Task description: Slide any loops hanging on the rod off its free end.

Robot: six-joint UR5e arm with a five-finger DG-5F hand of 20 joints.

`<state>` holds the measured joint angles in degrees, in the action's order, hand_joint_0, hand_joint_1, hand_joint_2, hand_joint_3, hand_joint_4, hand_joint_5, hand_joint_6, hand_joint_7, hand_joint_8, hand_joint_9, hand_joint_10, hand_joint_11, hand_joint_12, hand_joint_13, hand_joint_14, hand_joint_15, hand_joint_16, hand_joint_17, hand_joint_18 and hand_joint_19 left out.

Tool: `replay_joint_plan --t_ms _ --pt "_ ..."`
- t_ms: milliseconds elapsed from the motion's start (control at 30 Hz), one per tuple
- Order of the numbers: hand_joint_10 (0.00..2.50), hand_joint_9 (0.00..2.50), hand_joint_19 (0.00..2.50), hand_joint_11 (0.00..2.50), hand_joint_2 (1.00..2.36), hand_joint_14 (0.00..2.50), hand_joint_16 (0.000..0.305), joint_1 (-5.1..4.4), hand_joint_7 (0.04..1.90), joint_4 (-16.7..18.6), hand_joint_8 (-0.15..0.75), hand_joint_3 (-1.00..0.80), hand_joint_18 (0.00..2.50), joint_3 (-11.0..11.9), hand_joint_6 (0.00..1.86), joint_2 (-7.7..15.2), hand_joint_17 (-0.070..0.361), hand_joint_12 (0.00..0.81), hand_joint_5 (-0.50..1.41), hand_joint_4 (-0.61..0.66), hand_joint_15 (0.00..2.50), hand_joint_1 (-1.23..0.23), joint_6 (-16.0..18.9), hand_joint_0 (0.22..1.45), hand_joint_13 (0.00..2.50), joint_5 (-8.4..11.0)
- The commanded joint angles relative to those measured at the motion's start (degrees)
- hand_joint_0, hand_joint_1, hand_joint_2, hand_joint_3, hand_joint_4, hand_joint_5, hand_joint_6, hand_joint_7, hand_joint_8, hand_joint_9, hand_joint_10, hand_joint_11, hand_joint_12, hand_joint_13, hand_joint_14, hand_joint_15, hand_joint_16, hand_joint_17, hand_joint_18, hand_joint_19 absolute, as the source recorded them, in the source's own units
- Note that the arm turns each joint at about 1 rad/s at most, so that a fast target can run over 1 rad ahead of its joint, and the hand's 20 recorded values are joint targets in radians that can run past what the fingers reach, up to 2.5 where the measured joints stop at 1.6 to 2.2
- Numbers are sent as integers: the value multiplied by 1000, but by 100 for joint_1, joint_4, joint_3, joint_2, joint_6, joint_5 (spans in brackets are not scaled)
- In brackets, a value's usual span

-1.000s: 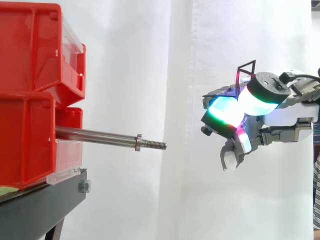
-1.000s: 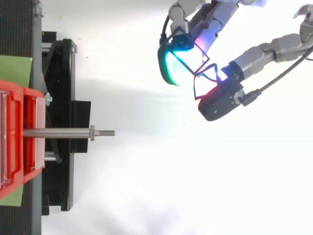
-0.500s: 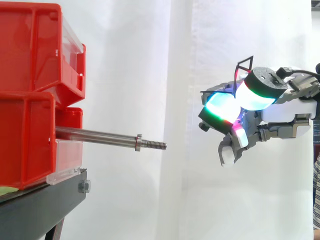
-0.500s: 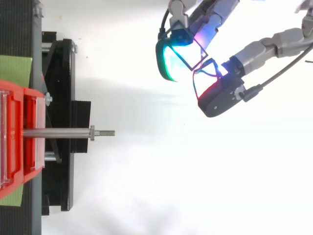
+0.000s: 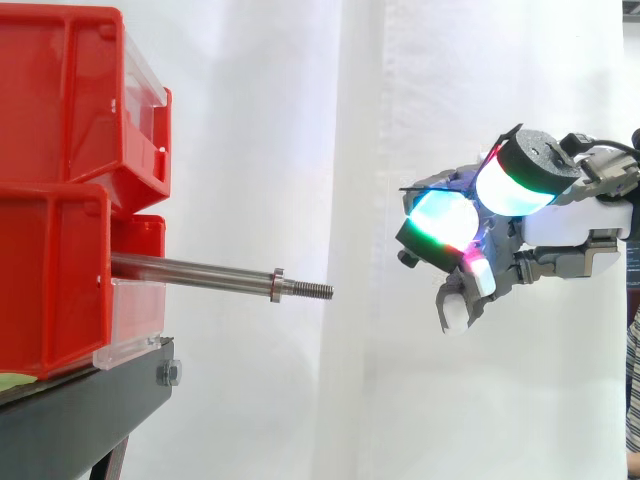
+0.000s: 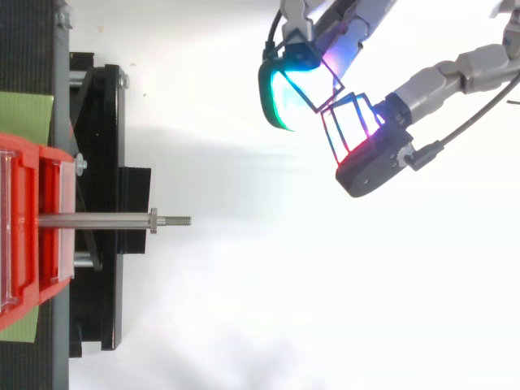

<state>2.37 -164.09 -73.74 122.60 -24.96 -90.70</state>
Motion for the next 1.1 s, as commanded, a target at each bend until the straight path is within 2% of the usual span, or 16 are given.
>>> replay_joint_plan --t_ms 0,233,500,667,800,900,967,1067 --pt "14 1066 338 449 1000 14 39 0 1029 0 297 -500 714 0 780 1 88 345 -103 165 338 -851 0 483 899 0" --pt "12 1074 319 445 1000 13 42 0 1036 9 311 -500 735 0 740 1 95 357 -93 207 330 -820 0 442 907 0" --pt "13 1055 328 431 1000 13 44 0 1172 9 315 -500 737 0 618 1 99 361 -78 228 326 -811 0 435 890 0" --pt "11 1051 336 424 1000 12 46 0 1195 17 320 -500 740 0 594 1 103 365 -76 228 324 -797 0 422 886 -9" --pt "11 1084 365 419 1000 14 45 0 1228 17 311 -500 744 0 582 1 101 356 -66 179 335 -606 0 455 902 -9" --pt "12 1099 392 434 1000 12 42 -9 1261 17 303 -500 736 0 580 1 96 347 -63 143 344 -533 0 482 904 -9" --pt "12 1100 409 438 1000 13 40 0 1265 17 295 -500 719 0 590 1 91 333 -62 118 353 -523 0 519 894 -9" --pt "13 1105 437 456 1000 14 37 -9 1204 17 286 -500 695 0 662 1 84 321 -73 90 366 -586 0 592 889 -9"
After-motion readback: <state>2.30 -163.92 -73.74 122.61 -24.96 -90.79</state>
